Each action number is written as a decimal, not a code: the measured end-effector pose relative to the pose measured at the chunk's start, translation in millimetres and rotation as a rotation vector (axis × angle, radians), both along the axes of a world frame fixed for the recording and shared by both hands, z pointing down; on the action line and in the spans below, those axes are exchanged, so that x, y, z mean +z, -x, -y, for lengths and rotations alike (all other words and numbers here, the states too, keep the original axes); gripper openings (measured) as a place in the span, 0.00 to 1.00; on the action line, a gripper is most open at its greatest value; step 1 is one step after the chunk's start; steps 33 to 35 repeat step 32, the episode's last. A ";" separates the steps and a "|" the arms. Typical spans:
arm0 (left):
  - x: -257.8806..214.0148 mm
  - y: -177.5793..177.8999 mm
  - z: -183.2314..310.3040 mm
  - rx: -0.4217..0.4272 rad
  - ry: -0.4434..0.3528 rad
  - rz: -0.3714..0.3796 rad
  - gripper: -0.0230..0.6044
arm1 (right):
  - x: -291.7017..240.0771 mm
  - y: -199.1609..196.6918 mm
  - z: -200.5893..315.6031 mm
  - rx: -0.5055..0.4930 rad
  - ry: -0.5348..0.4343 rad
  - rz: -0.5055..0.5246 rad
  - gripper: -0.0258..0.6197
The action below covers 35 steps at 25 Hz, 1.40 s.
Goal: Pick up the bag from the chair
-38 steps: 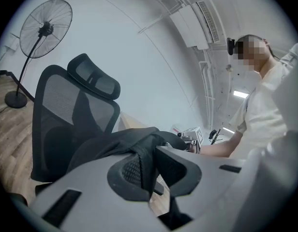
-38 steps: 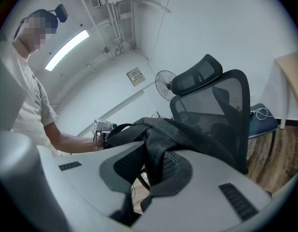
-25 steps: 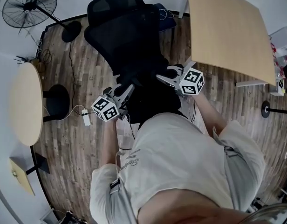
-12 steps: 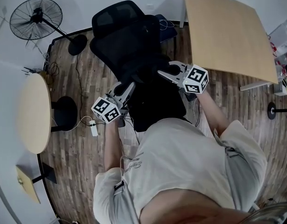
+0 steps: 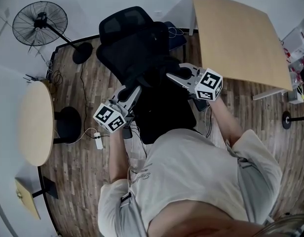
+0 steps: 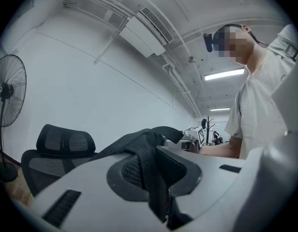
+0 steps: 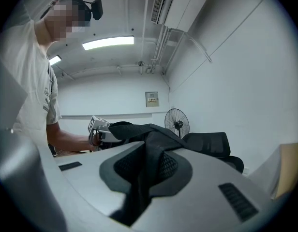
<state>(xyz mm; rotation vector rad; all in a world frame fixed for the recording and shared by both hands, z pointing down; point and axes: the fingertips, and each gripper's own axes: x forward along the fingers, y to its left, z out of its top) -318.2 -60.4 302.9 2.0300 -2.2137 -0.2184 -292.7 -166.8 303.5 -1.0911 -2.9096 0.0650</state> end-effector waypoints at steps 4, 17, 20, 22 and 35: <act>2.7 -2.6 -1.8 0.002 0.007 -0.001 0.12 | 2.5 -3.2 -1.4 0.000 0.010 -0.009 0.08; 10.4 -2.2 -7.5 0.002 0.022 -0.021 0.12 | 10.2 -2.5 -6.7 -0.013 0.007 -0.037 0.08; 11.9 0.6 -8.2 -0.003 0.016 -0.026 0.12 | 12.2 0.5 -7.5 -0.018 0.006 -0.044 0.08; 14.9 1.4 -8.4 -0.007 0.014 -0.037 0.12 | 14.9 1.0 -7.7 -0.020 0.007 -0.053 0.08; 22.8 11.2 -10.9 -0.015 0.030 -0.041 0.12 | 21.5 12.2 -10.1 -0.036 -0.018 -0.060 0.08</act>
